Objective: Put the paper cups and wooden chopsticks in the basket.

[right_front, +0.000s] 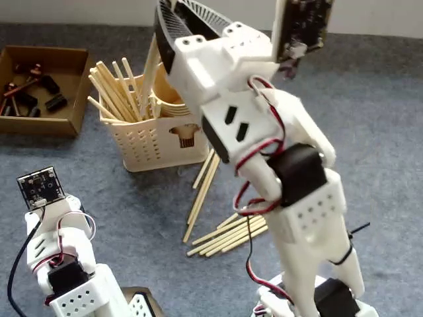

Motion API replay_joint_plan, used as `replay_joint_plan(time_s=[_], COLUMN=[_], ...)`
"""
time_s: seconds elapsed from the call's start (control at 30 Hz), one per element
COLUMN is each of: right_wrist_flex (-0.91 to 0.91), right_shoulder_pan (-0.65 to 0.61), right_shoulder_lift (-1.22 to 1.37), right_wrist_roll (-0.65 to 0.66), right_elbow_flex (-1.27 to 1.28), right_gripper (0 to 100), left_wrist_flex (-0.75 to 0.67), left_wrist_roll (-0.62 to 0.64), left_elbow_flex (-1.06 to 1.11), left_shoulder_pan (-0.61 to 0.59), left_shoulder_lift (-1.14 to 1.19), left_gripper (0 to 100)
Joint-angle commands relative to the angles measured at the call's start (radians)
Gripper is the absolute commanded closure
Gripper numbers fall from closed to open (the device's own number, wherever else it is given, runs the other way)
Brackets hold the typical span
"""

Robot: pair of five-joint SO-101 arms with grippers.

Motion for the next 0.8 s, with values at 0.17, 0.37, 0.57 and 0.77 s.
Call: replay_joint_plan(time_s=[0.17, 0.37, 0.57, 0.77], right_wrist_flex=[-0.341, -0.51, -0.555, -0.555], right_shoulder_pan=[-0.013, -0.073, -0.087, -0.085], right_shoulder_lift=[0.081, 0.105, 0.107, 0.107], right_wrist_roll=[0.13, 0.321, 0.367, 0.407], right_elbow_flex=[0.134, 0.3, 0.404, 0.473], right_gripper=[99.4, 99.4, 99.4, 99.4], left_wrist_flex=[-0.02, -0.02, -0.02, -0.02], left_wrist_roll=[-0.002, -0.002, -0.002, -0.002], left_elbow_flex=[-0.024, -0.024, -0.024, -0.024], left_shoulder_pan=[0.031, 0.031, 0.031, 0.031], left_shoulder_lift=[-0.01, -0.01, -0.01, -0.01], left_gripper=[99, 99, 99, 99])
